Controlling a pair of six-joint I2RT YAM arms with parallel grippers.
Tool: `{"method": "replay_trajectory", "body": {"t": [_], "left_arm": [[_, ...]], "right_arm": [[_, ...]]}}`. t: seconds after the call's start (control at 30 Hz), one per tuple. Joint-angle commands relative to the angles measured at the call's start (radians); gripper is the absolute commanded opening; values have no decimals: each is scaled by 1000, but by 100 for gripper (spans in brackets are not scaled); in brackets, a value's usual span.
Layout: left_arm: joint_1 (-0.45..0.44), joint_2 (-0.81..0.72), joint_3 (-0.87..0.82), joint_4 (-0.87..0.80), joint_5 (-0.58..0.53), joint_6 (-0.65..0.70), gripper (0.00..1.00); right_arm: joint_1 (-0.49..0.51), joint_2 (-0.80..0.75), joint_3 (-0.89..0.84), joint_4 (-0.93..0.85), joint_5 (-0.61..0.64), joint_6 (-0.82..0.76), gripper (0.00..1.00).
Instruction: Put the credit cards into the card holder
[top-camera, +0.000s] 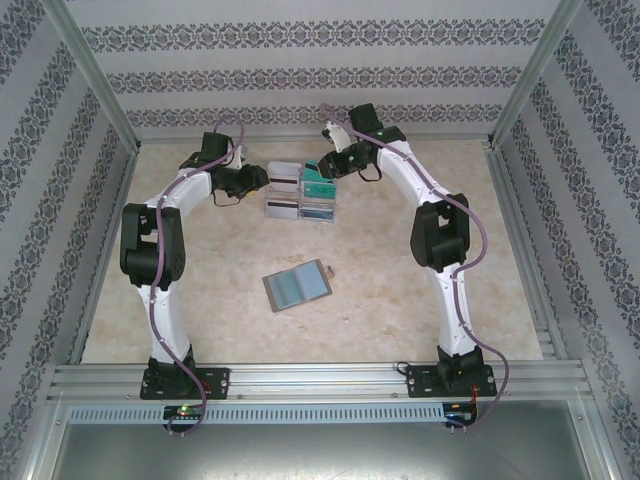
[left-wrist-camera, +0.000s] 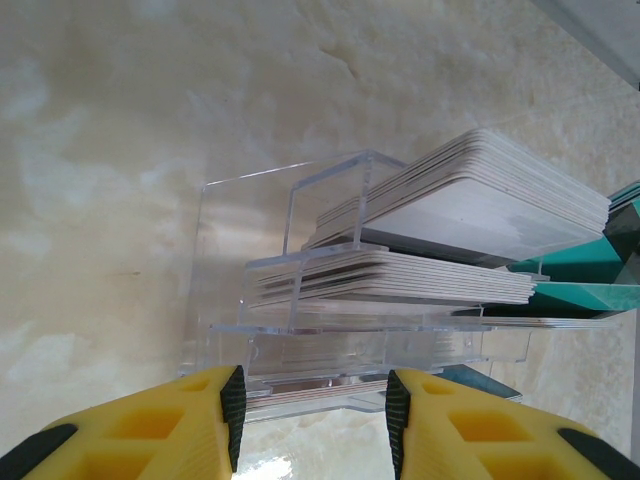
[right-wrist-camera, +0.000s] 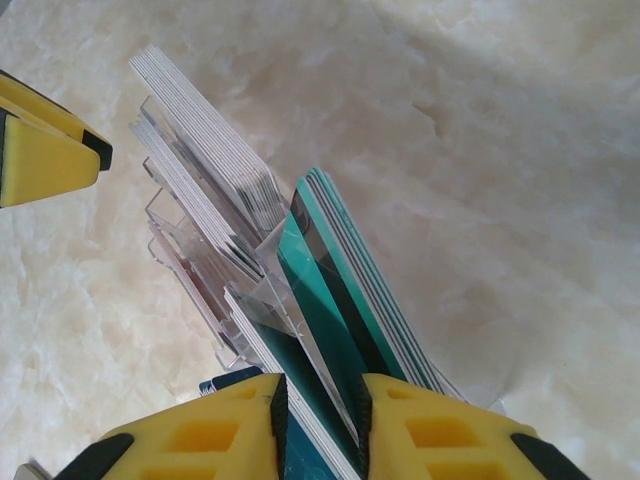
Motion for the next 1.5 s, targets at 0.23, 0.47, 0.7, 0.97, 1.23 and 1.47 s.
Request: {"method": "replay_trajectory", "body": {"t": [0.23, 0.47, 0.7, 0.97, 1.23, 1.47], "left_arm": [[-10, 5, -2, 0, 15, 31, 44], [-11, 4, -1, -7, 15, 33, 44], [-10, -4, -6, -11, 15, 36, 44], [-11, -24, -15, -14, 15, 38, 44], [-10, -80, -38, -8, 24, 28, 44], [-11, -200, -114, 68, 77, -30, 44]], "right_arm": [[12, 33, 47, -34, 5, -23, 13], [24, -32, 3, -13, -43, -83, 7], [21, -72, -15, 17, -40, -99, 6], [13, -131, -65, 54, -57, -110, 6], [-10, -225, -166, 143, -119, -67, 4], [-43, -341, -335, 328, -197, 78, 2]]}}
